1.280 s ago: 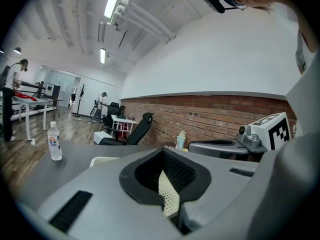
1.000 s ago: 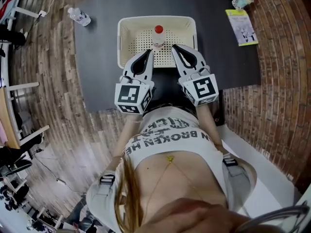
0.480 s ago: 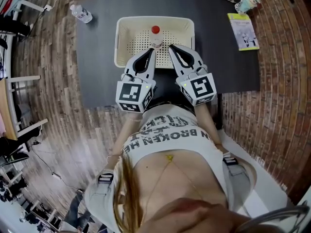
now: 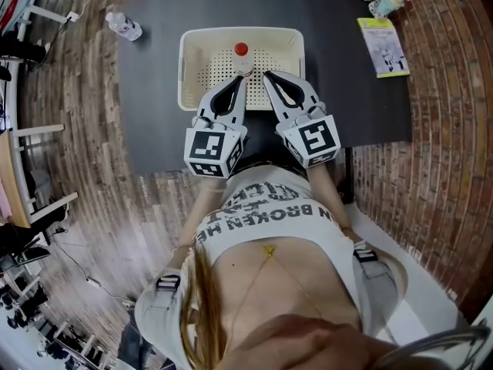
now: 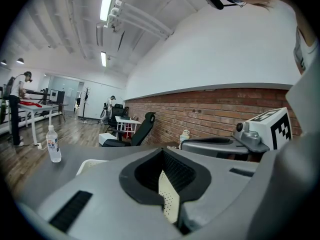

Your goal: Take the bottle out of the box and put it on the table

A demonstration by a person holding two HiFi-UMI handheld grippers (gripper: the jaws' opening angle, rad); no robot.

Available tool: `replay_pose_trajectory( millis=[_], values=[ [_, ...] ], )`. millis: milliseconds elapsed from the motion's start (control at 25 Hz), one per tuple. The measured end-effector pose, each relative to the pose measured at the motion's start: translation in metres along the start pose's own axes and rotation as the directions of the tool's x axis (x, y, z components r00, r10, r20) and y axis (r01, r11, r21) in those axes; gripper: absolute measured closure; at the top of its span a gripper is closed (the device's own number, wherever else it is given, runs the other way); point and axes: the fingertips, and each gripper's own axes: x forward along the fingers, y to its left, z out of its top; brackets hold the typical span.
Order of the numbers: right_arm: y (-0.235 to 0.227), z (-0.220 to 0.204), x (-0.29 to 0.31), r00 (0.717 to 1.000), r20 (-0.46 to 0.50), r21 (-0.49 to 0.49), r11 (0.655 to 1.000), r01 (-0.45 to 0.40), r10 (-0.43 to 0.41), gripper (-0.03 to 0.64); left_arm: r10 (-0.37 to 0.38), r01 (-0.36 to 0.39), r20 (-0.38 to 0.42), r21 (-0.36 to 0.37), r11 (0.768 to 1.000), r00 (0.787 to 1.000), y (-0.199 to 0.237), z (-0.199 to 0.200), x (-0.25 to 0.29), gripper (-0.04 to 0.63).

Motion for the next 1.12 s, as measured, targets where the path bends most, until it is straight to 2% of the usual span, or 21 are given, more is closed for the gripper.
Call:
replay_pose_trajectory(
  millis=[1120],
  values=[
    [-0.029,-0.020,0.030,0.997,-0.069,0.037,0.998,0.046,-0.043,0.607,-0.005,0.003,-0.114,-0.026,1.000,0.993,0.043,-0.031,0.057,0.588]
  ],
)
